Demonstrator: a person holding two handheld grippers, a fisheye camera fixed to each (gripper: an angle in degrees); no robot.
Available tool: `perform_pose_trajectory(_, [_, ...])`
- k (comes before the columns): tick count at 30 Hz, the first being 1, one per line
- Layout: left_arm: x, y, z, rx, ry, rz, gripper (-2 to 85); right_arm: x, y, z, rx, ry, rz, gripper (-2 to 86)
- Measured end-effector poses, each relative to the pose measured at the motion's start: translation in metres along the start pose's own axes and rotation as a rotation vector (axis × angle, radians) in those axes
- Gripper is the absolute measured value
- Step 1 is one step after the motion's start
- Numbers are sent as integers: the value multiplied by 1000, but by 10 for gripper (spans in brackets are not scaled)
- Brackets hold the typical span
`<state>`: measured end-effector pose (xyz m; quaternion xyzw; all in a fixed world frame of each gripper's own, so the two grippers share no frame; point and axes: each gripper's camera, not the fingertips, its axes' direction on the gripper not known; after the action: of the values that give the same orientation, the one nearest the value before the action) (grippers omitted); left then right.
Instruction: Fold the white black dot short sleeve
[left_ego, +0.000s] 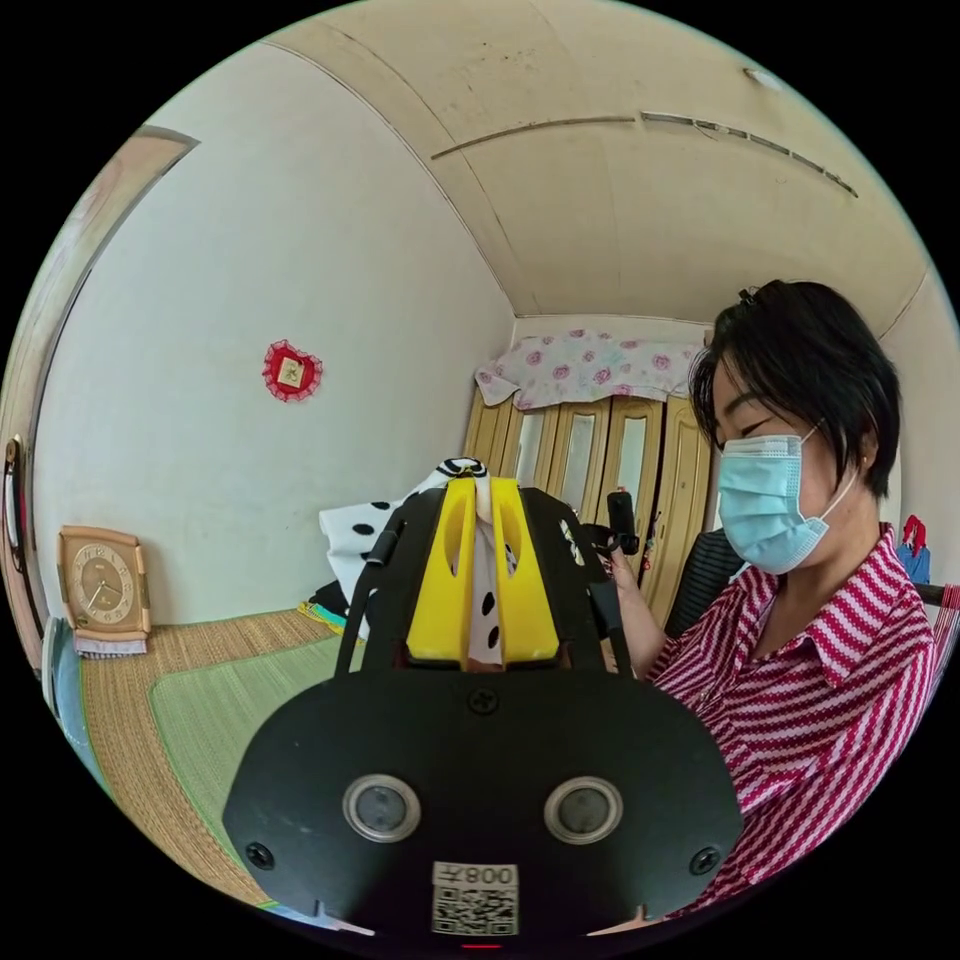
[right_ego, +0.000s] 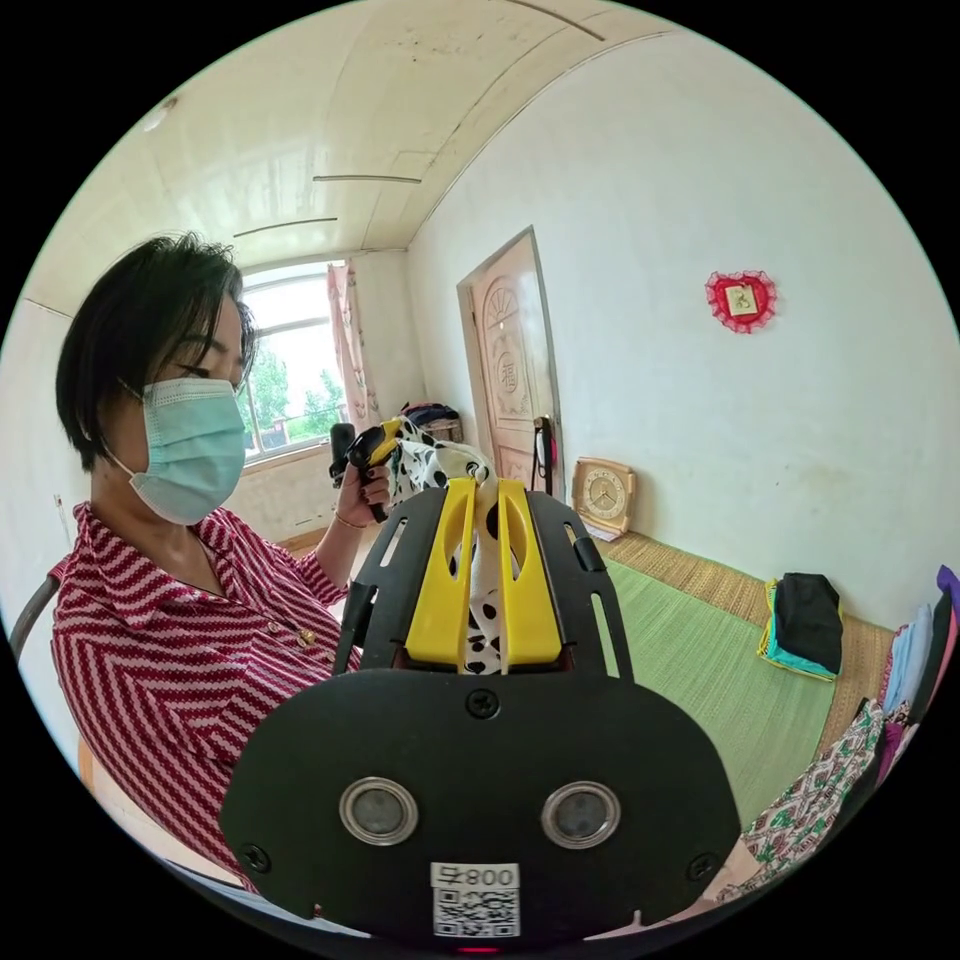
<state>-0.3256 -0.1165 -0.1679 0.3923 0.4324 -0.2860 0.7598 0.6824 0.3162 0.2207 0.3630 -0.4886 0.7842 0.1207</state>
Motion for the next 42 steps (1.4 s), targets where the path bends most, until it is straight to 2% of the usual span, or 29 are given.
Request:
perform_pose_trajectory(21, [95, 17, 29, -24, -22, 56, 25, -24, 40, 1, 25, -5, 9, 20])
perform_pose_trajectory(42, [132, 11, 25, -21, -6, 110, 27, -47, 35, -31, 50, -26, -5, 21])
